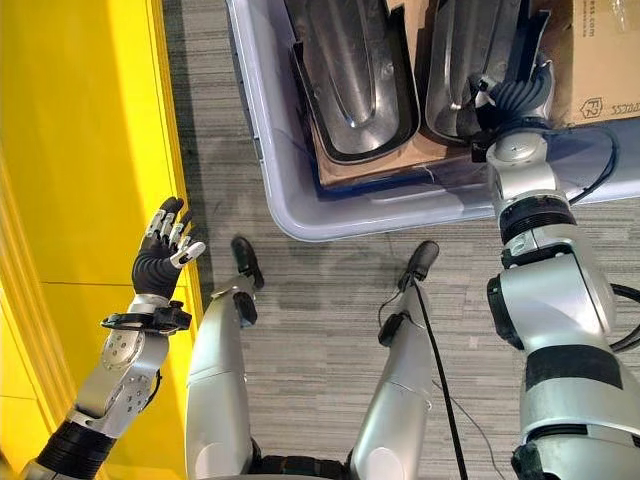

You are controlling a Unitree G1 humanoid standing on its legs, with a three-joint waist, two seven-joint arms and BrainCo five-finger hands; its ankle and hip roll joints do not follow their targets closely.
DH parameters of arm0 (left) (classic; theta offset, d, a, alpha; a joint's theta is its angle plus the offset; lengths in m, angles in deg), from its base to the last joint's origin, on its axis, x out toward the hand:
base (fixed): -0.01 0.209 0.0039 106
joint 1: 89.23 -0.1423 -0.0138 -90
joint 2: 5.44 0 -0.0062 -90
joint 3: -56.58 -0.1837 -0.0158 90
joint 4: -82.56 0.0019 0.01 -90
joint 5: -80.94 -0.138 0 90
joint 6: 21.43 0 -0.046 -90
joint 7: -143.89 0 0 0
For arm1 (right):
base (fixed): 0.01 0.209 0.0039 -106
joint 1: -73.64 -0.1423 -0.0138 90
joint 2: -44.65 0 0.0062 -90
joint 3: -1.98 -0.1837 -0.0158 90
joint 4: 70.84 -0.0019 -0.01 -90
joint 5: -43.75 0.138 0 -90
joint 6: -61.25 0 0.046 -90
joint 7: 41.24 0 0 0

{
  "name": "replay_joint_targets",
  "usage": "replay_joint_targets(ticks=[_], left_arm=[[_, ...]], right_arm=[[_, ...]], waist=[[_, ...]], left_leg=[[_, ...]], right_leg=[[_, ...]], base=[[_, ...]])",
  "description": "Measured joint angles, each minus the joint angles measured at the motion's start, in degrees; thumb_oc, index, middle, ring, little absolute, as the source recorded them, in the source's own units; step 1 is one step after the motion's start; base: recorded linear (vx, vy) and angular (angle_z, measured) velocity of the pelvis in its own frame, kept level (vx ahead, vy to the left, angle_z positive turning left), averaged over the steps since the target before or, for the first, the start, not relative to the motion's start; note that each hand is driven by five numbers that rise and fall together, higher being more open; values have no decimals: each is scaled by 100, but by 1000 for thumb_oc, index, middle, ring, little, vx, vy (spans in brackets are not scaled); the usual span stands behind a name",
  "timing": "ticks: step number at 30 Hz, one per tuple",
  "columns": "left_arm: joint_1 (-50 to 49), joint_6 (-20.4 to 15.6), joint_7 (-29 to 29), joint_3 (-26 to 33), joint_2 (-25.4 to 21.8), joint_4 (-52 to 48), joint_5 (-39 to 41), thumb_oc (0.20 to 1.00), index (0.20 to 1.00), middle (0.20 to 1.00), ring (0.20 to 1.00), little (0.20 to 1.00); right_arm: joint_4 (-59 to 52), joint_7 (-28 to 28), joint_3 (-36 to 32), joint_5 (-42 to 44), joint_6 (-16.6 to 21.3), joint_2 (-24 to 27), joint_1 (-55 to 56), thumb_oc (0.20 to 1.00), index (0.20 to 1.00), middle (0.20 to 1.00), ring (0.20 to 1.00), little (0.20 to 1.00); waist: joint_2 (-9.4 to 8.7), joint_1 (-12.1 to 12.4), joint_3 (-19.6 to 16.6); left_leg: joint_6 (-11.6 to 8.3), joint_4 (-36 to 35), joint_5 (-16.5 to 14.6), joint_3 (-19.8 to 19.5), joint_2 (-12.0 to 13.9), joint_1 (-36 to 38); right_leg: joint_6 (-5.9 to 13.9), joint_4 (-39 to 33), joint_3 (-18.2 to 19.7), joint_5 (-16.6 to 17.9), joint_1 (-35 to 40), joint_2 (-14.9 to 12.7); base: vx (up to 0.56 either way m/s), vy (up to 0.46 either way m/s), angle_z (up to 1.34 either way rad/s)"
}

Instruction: Move parts from the plastic box to the shelf.

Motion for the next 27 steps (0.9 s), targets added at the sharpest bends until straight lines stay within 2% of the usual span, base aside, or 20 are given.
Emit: replay_joint_targets(ticks=[9,14,20,27], left_arm=[[46,-1,120,7,3,14,2,1000,1000,1000,1000,1000],[71,-2,133,-1,54,17,9,1000,1000,1000,1000,1000],[97,-5,219,5,67,18,171,1000,1000,1000,1000,1000],[76,-10,219,7,89,21,176,1000,1000,1000,1000,1000]], right_arm=[[101,10,-32,241,-40,45,-100,200,200,200,200,200],[87,32,-112,513,-23,146,-90,200,200,200,200,200],[-114,19,-416,973,36,179,149,200,200,200,200,200],[-1117,-107,-701,1510,101,170,884,200,200,200,200,200]], waist=[[-40,31,-1],[-42,80,-1],[-45,112,1],[-108,66,-7]], left_leg=[[36,88,-48,-81,-83,-15],[75,142,-85,-97,-151,-20],[103,264,-130,-120,-178,6],[161,379,-219,-139,-187,144]], right_leg=[[-27,-63,50,76,17,-19],[-119,-152,104,150,39,-41],[-66,-150,149,213,110,-59],[-62,-155,235,225,261,-55]], base=[[-5,19,0],[-6,14,0],[0,0,0],[-6,3,-2]])
